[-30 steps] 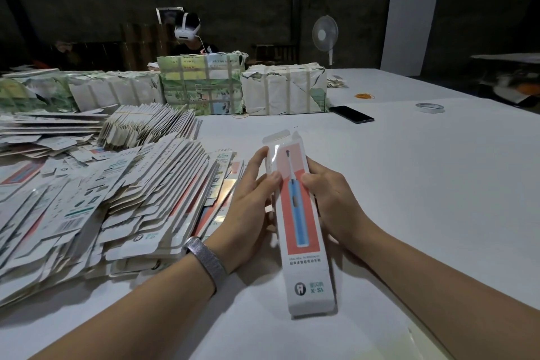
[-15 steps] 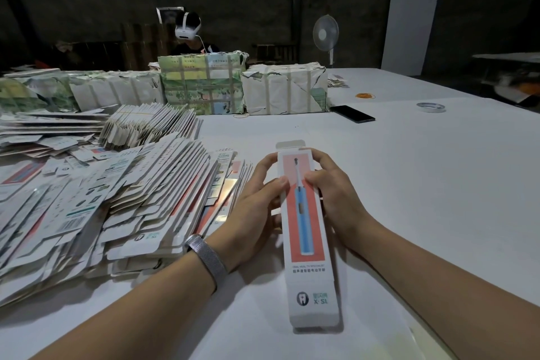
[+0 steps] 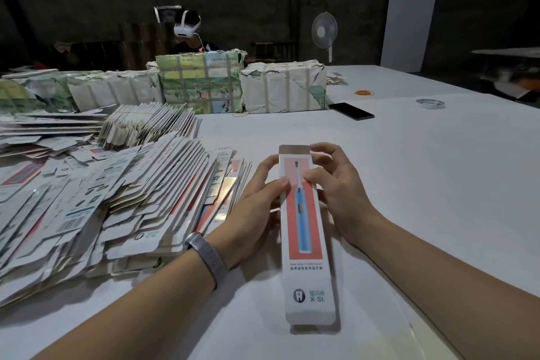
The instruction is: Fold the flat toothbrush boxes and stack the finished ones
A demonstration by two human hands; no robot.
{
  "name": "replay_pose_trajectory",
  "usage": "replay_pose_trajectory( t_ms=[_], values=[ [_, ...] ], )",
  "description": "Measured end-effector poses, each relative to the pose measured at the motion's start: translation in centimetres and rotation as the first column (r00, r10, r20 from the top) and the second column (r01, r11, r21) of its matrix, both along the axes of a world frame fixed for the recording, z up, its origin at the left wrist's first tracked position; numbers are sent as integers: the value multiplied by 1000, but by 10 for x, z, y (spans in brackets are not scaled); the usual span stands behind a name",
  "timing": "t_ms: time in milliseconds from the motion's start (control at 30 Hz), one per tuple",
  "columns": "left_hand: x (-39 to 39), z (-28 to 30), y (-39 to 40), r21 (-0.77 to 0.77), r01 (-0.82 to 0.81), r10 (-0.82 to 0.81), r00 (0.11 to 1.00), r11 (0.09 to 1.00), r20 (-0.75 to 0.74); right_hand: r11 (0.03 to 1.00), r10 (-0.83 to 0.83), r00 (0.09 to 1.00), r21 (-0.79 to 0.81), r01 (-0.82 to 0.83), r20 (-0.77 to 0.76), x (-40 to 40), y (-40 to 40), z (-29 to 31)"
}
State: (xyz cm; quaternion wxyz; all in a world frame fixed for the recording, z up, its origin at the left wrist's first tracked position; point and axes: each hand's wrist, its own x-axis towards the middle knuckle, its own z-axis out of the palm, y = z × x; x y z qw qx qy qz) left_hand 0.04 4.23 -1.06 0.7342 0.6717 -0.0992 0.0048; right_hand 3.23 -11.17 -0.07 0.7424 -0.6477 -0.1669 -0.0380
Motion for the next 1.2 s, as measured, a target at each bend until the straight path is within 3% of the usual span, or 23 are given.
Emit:
replay_pose_trajectory(
  t_ms=[667,967,1200],
  values=[
    [-4,3,4,-43,27,-29,998,999,-55,994,-24,992,-107,38,125,-5,0,3],
    [-4,2,5,125,64,-61,998,990,-30,985,-170,985,-34,171,39,4,0,2],
    [-5,3,3,193,38,-37,999,980,-13,996,-90,994,-16,90,-59,3,2,4]
  ],
)
